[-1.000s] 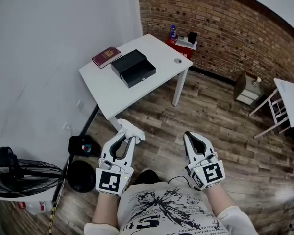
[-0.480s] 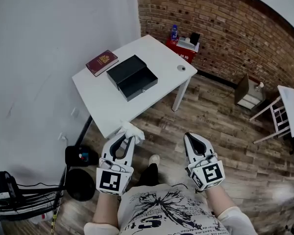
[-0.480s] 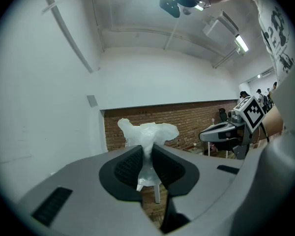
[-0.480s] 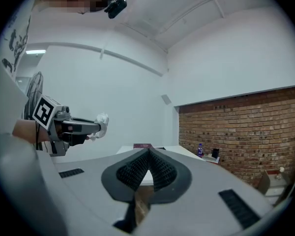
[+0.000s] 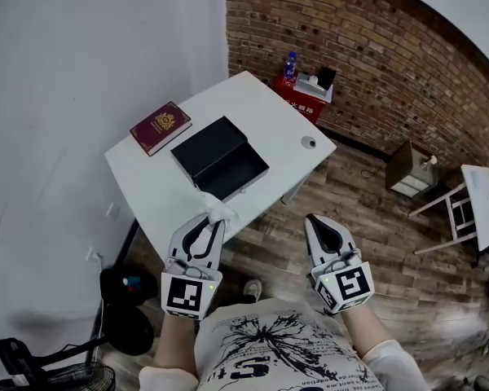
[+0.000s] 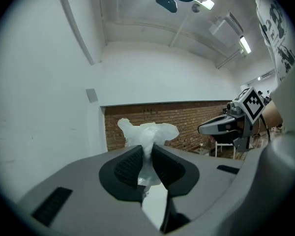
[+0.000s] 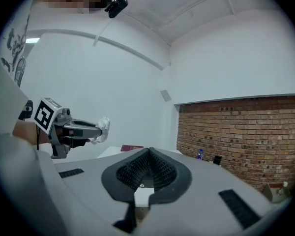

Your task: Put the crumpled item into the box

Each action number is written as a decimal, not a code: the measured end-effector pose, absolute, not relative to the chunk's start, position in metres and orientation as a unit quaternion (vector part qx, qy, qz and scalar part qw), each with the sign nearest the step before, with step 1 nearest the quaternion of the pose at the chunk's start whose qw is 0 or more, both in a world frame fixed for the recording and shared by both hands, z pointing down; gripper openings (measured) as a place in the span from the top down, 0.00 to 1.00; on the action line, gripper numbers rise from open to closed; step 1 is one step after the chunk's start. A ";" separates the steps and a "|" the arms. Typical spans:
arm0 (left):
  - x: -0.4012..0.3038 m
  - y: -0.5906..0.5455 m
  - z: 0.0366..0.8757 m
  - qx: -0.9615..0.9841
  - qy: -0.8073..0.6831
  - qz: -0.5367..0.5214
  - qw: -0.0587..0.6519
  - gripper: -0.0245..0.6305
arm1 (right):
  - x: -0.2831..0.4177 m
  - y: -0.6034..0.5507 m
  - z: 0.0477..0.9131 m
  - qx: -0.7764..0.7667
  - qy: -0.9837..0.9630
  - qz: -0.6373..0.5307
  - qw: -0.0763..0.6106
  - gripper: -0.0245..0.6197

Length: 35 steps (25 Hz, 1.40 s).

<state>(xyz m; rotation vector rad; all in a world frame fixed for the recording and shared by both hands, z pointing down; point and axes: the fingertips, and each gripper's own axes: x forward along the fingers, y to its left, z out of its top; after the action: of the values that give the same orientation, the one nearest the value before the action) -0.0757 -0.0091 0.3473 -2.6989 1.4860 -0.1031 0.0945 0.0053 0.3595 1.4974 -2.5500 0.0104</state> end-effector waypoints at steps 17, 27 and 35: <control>-0.096 -0.135 0.402 -0.822 0.552 -0.138 -0.022 0.85 | 0.052 -0.180 0.394 0.390 -0.915 0.028 0.094 0.94; -0.086 -0.217 0.454 -0.770 0.600 -0.201 -0.079 0.85 | 0.026 -0.297 0.410 0.262 -0.957 0.030 0.117 0.94; -0.068 -0.249 0.531 -0.752 0.585 -0.260 -0.155 0.85 | 0.017 -0.339 0.453 0.194 -0.969 0.051 0.145 0.94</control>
<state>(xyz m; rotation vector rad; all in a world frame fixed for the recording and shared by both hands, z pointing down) -0.0684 -0.2492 0.5308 -2.6285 2.0457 -0.9091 0.0173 -0.3392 0.4535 0.5582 -2.7918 0.1464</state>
